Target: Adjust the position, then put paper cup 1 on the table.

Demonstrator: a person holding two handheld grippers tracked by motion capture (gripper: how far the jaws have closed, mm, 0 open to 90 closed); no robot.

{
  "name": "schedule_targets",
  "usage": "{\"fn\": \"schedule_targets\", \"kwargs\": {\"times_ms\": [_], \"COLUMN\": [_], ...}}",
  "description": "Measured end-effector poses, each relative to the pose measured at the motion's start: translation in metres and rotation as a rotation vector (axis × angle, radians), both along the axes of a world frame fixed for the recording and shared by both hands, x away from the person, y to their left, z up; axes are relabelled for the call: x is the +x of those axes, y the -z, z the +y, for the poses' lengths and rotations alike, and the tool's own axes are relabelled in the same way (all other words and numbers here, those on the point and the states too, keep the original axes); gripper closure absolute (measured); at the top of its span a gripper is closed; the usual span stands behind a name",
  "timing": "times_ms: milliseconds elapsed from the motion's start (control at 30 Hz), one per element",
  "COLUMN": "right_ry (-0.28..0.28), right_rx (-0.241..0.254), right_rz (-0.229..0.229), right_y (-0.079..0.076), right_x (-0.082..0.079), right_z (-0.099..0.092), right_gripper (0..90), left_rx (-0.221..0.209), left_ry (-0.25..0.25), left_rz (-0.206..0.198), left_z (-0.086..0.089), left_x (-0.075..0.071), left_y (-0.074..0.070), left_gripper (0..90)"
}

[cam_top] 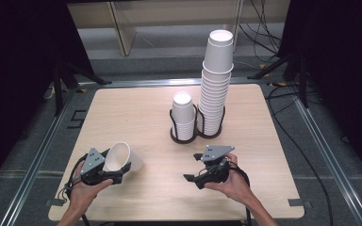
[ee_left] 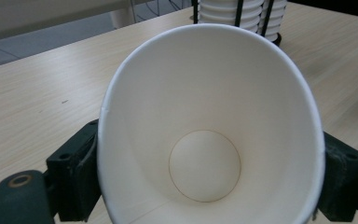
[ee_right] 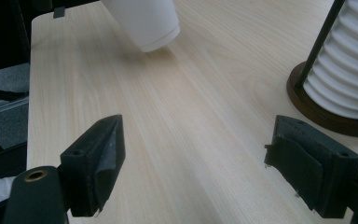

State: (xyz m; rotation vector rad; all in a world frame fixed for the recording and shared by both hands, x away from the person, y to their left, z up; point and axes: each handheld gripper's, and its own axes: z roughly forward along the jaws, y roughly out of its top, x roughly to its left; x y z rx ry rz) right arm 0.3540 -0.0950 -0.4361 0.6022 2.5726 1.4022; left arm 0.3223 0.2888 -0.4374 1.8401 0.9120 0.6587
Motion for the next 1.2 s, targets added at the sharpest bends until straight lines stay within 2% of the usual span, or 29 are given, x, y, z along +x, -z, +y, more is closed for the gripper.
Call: {"fn": "schedule_targets", "kwargs": {"times_ms": [33, 133, 167, 200, 233, 433, 500, 600, 700, 767, 800, 867, 967, 1067, 1133, 1200], "right_ry": [0.002, 0.002, 0.005, 0.011, 0.012, 0.016, 0.013, 0.011, 0.012, 0.011, 0.011, 0.012, 0.009, 0.01, 0.012, 0.013], "right_rx": [0.005, 0.003, 0.008, 0.007, 0.01, 0.01, 0.012, 0.009, 0.012, 0.007, 0.006, 0.007, 0.007, 0.01, 0.009, 0.007], "right_rz": [0.014, -0.001, 0.019, 0.006, 0.017, 0.012, 0.023, 0.009, 0.017, 0.004, 0.006, 0.019, 0.007, 0.021, 0.024, 0.022], "right_y": [0.0, 0.0, 0.0, 0.0, 0.0, 0.0, 0.0, 0.0, 0.0, 0.0, 0.0, 0.001, 0.001, 0.001, 0.001, 0.001], "right_x": [-0.001, 0.0, -0.001, 0.0, -0.001, -0.001, -0.001, -0.001, -0.001, 0.0, 0.0, -0.001, 0.0, -0.001, -0.001, 0.0], "right_z": [0.0, -0.003, -0.003, -0.004, -0.004, -0.006, -0.006, -0.006, -0.006, -0.006, -0.006, -0.005, -0.006, -0.006, -0.006, -0.006], "right_gripper": [19.0, 19.0, 19.0, 19.0, 18.9, 19.0, 19.1, 19.1, 19.1, 19.1, 19.1, 19.1, 19.1, 19.1, 19.1, 19.1], "left_rx": [0.002, 0.003, 0.007, -0.005, -0.01, 0.013, 0.016, 0.016, 0.012, 0.017, 0.023, 0.022, 0.037, 0.032, 0.057, 0.06], "left_ry": [-0.006, -0.02, -0.026, -0.018, -0.016, 0.001, 0.002, -0.013, -0.017, -0.006, -0.019, -0.014, -0.017, -0.019, -0.019, -0.027], "left_rz": [0.001, 0.015, 0.02, 0.022, 0.029, 0.04, 0.038, 0.049, 0.05, 0.039, 0.047, 0.05, 0.063, 0.061, 0.068, 0.084], "left_z": [0.0, 0.0, 0.0, 0.001, 0.0, -0.004, -0.005, -0.005, -0.005, -0.006, -0.007, -0.009, -0.011, -0.013, -0.012, -0.011], "left_x": [0.002, 0.006, 0.007, 0.011, 0.013, 0.024, 0.031, 0.041, 0.048, 0.053, 0.056, 0.063, 0.073, 0.084, 0.091, 0.099], "left_y": [0.0, 0.0, -0.001, -0.001, -0.001, -0.006, -0.005, -0.006, -0.009, -0.01, -0.012, -0.012, -0.011, -0.01, -0.01, -0.009], "left_gripper": [13.5, 13.5, 13.4, 13.4, 13.4, 13.2, 13.3, 13.2, 13.2, 13.2, 13.3, 13.3, 13.2, 13.2, 13.1, 13.1]}}
